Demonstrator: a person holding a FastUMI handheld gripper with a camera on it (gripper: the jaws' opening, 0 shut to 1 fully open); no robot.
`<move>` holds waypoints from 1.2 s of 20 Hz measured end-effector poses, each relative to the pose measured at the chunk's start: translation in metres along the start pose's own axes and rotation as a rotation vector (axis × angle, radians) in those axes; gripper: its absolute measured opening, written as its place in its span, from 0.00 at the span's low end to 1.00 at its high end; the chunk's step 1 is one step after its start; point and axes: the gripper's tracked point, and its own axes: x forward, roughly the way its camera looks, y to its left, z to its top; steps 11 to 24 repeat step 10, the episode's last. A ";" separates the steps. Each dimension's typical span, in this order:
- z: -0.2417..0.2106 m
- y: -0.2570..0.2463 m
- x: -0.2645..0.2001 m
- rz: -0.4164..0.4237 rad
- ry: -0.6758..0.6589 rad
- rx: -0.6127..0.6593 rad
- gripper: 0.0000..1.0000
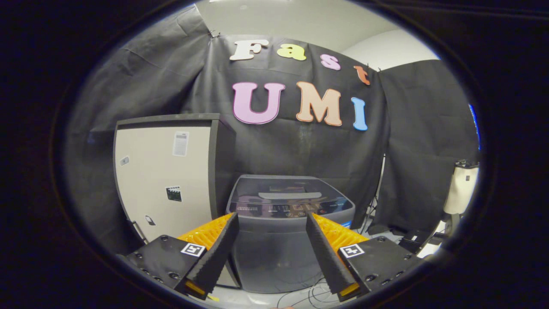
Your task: Put the clothes into the washing machine and then close the washing machine lid.
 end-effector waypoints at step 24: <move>0.002 -0.005 -0.003 -0.008 -0.005 0.000 0.98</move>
